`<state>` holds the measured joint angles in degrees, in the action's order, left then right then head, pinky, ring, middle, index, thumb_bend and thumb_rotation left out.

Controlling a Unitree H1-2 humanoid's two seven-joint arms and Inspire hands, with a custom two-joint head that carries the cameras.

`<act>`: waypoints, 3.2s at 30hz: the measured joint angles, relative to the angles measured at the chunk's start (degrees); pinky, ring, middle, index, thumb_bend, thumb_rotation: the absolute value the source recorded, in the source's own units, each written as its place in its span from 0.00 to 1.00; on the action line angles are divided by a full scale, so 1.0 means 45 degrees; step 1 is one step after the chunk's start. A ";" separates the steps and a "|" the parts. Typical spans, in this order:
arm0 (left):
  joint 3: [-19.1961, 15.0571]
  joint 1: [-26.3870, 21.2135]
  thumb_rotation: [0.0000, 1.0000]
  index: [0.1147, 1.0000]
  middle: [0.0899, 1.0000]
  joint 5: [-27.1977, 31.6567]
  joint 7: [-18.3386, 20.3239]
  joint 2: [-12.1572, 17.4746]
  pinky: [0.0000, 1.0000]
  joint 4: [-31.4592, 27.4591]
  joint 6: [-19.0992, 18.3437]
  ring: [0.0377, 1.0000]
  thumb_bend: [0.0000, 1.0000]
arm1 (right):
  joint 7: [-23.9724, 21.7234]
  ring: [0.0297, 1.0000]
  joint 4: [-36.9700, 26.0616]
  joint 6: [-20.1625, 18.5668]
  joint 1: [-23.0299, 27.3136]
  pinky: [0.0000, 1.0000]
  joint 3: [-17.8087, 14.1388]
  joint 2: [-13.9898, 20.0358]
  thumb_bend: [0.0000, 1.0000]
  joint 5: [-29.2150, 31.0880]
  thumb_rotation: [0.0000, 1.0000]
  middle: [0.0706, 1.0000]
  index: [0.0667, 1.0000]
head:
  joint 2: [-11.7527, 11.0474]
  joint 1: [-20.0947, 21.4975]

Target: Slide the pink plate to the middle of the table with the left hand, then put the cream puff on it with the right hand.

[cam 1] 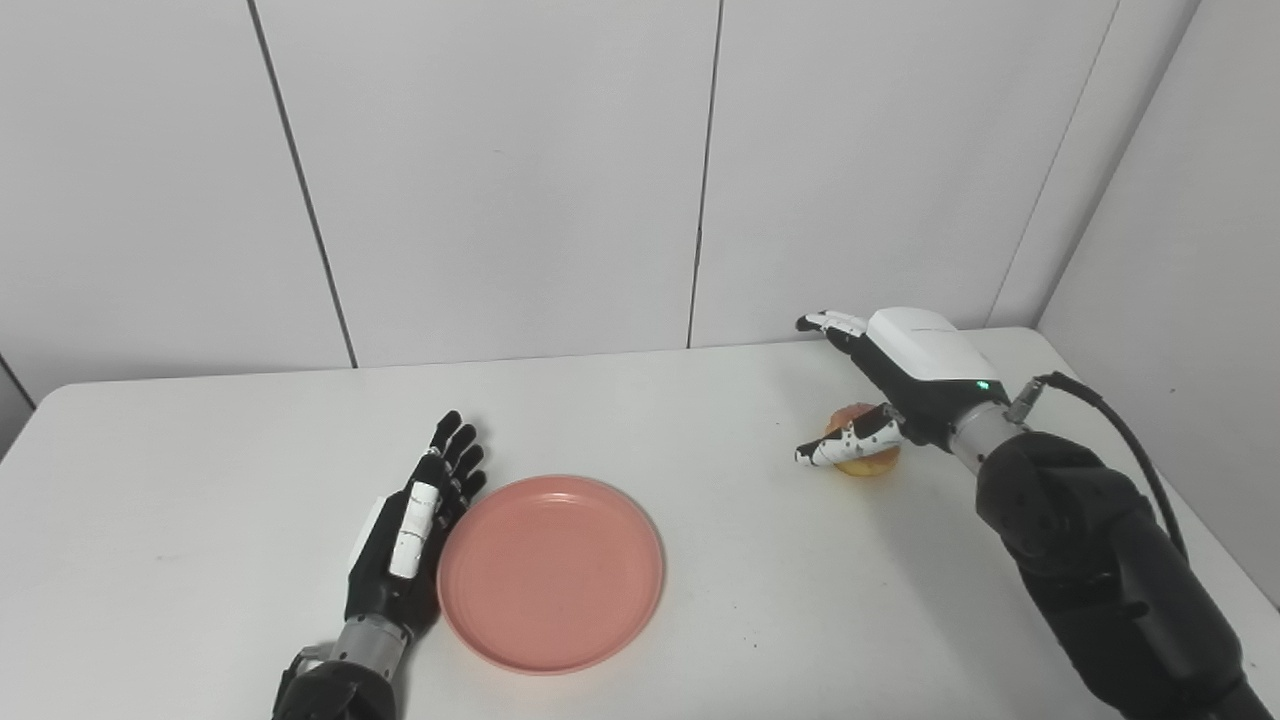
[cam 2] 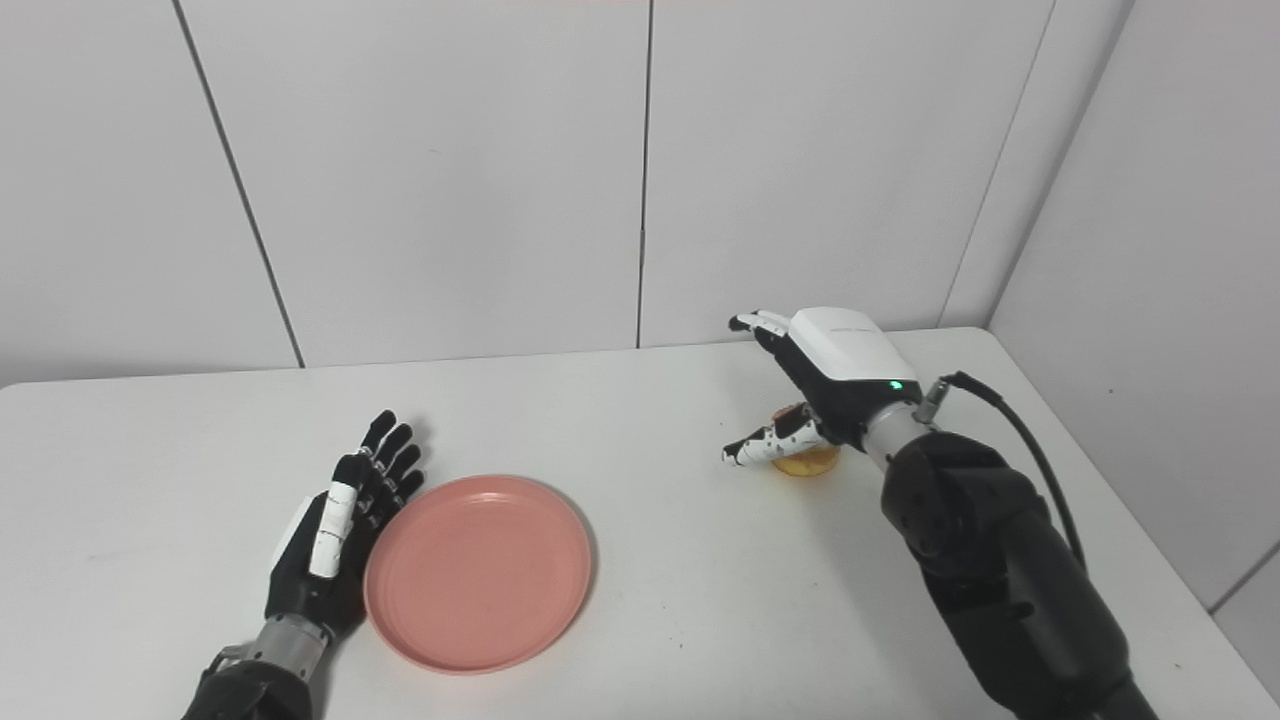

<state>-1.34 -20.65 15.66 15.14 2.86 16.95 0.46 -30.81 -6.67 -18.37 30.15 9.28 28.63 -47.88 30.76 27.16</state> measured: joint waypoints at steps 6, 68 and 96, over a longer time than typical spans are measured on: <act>0.0019 0.0006 0.81 1.00 1.00 0.0042 0.0000 -0.0008 1.00 -0.0022 -0.0007 0.99 0.90 | -0.0041 0.85 0.1562 0.0003 0.0566 0.65 0.0445 0.0294 1.00 -0.0050 0.35 0.88 0.82 | 0.0039 -0.0039; 0.0135 0.0341 0.80 1.00 0.99 0.0025 -0.0034 -0.0121 1.00 -0.0548 -0.0347 0.96 0.89 | 0.3840 0.36 0.5909 0.0992 0.1363 0.31 0.1815 0.0354 0.53 0.1239 0.00 0.38 0.48 | 0.0293 -0.0488; 0.0810 0.0573 0.81 0.99 0.99 -0.0815 -0.0562 -0.0750 0.93 -0.0953 -0.0452 0.92 0.89 | 0.0950 0.37 0.0921 0.1658 0.2395 0.33 0.2047 0.0356 0.53 0.1817 0.00 0.42 0.46 | 0.0625 -0.3727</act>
<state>2.31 -18.07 11.99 12.61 -0.51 12.66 -1.58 -26.53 -2.52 -10.91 40.93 18.50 30.23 -39.70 33.57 10.39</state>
